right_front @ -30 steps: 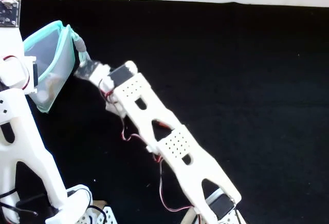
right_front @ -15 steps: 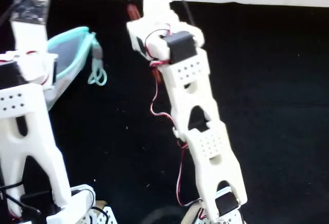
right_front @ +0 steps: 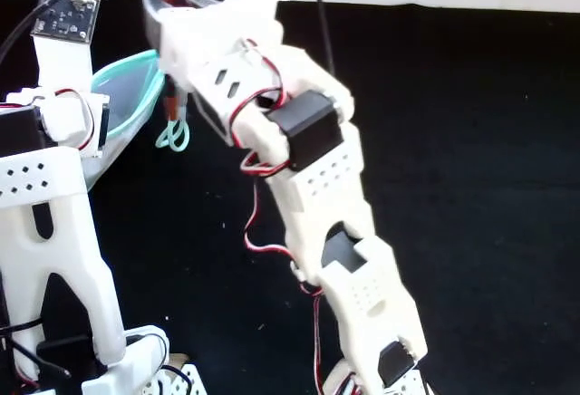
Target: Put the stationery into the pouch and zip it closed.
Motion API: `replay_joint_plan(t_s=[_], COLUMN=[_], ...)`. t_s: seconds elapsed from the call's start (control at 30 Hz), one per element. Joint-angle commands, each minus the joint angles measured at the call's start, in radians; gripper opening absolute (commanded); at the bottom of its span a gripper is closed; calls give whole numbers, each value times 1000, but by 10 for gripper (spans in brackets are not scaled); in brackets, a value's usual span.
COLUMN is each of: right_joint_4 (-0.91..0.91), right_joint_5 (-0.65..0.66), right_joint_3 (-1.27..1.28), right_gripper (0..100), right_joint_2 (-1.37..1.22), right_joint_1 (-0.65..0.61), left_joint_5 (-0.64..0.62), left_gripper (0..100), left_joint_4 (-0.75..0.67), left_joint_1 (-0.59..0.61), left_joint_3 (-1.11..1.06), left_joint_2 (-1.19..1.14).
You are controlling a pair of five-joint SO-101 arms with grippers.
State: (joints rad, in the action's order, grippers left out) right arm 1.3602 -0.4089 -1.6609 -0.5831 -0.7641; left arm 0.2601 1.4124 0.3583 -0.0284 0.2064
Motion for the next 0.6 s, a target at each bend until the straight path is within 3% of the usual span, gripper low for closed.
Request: replay_joint_plan(t_s=[0.0,0.27,0.57], right_joint_4=[-82,-298,-424], right_joint_5=[-23,-17,32], right_joint_3=[-96,-99,-104], right_gripper=[6,6,6], right_joint_2=[50,-111,-369], right_joint_1=[-30,-35,-36], left_joint_5=[-11,-11,-11], left_gripper=[7,7,7], left_joint_4=[0,0,-8], left_joint_1=[-4,-4,-4], left_joint_3=[-16,-16,-16], left_joint_2=[-36,-36,-36])
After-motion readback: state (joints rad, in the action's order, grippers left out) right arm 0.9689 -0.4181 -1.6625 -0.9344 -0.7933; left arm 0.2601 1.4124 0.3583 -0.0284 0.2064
